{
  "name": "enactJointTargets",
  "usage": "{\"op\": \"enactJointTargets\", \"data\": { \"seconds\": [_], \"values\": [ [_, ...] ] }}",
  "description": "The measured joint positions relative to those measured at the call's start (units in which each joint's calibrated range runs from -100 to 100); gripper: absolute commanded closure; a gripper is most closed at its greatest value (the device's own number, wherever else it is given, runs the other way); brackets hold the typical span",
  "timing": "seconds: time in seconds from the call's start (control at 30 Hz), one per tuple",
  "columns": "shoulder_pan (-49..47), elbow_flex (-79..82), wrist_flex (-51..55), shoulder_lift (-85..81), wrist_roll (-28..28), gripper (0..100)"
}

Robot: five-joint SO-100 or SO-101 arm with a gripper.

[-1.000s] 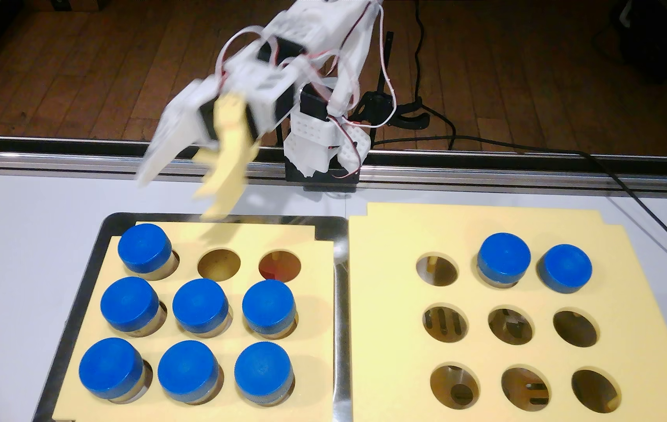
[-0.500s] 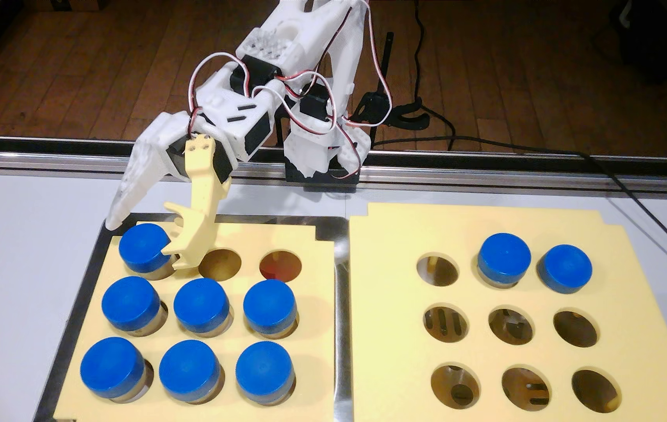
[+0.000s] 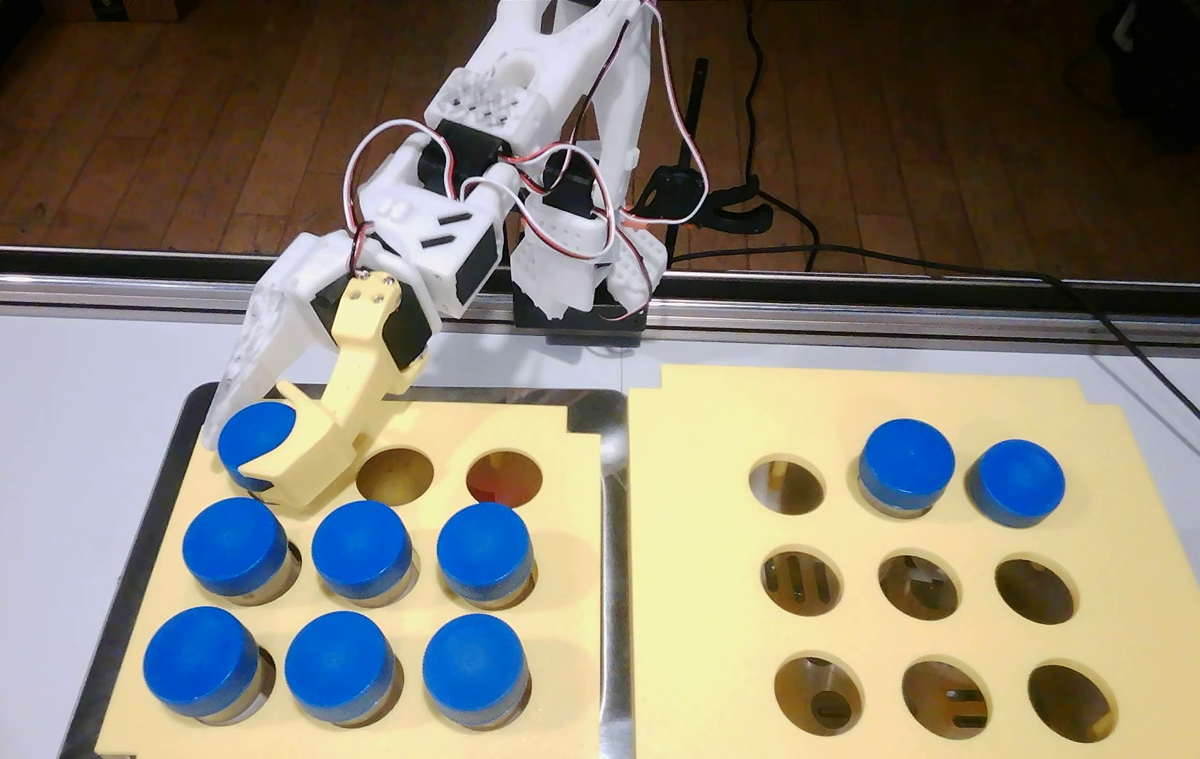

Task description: Move the test tubes

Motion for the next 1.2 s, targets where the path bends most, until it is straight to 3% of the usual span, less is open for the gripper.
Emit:
{"op": "enactJointTargets", "data": {
  "seconds": [0.27, 0.4, 0.5, 0.7, 0.87, 0.97, 1.2],
  "values": [
    [-0.3, -4.2, 0.2, 0.4, 0.2, 86],
    [1.2, -13.4, 7.1, -3.8, 0.1, 86],
    [3.4, -25.6, 22.4, -9.7, 0.1, 86],
    [3.2, -41.9, 21.7, -18.6, -0.1, 85],
    [-7.8, -41.4, 19.0, -19.5, -0.1, 85],
    [-18.3, -31.2, 18.8, -20.1, -2.2, 85],
    [-30.4, -18.8, 18.8, -20.0, -3.9, 85]
  ]
}}
